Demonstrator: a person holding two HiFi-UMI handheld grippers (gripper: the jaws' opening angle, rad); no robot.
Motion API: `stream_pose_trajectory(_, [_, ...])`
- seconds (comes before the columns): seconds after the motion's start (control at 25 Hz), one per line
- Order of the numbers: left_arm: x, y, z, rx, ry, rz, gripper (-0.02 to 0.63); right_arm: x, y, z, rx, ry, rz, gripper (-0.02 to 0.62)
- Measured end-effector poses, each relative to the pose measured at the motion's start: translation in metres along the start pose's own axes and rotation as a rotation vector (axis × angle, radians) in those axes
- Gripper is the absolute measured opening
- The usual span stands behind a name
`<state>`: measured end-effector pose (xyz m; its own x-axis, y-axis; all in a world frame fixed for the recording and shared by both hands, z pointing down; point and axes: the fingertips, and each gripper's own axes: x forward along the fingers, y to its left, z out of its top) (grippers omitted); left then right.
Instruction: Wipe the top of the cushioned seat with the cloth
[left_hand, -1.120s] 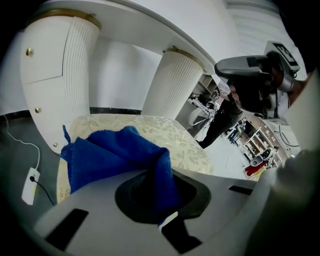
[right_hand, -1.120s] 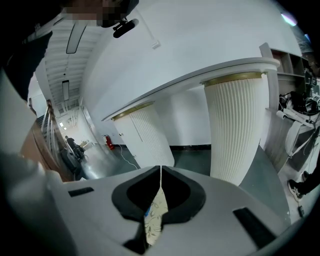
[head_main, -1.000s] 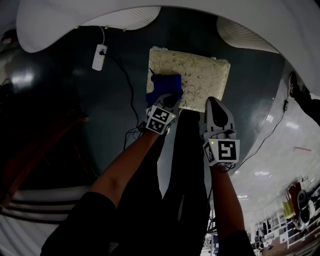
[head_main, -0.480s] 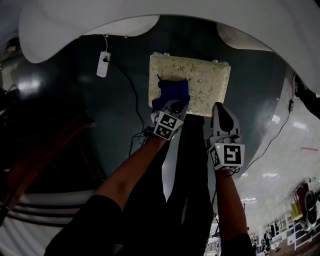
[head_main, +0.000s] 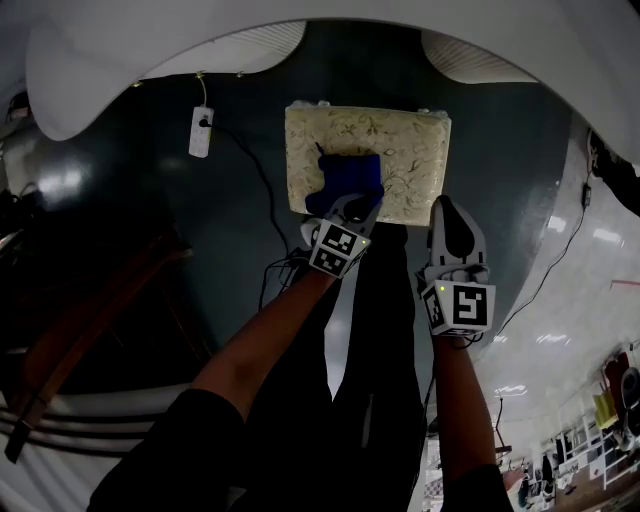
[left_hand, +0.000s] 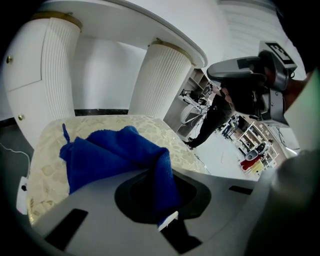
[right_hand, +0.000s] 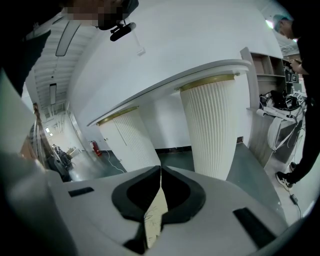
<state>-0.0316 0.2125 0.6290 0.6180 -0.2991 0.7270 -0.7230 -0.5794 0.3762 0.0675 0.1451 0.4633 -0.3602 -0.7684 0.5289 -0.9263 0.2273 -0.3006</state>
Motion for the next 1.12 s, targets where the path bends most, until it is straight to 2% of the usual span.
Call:
stream_pose_trajectory(0.32, [0.011, -0.018, 0.008, -0.022, 0.009, -0.040, 0.037, -0.013, -0.024, 0.005, -0.008, -0.035, -0.091, 0.037])
stream_pose_trajectory(0.6, [0.019, -0.029, 0.012, -0.056, 0.000, -0.052, 0.037, -0.016, -0.035, 0.005, 0.012, -0.032, -0.090, 0.037])
stream_pose_trajectory(0.76, [0.029, -0.044, 0.015, -0.052, -0.002, -0.074, 0.037, -0.013, -0.040, 0.002, 0.026, -0.021, -0.076, 0.037])
stream_pose_trajectory(1.12, [0.048, -0.067, 0.019, -0.054, 0.010, -0.090, 0.037, -0.020, -0.056, 0.001, 0.066, -0.022, -0.103, 0.037])
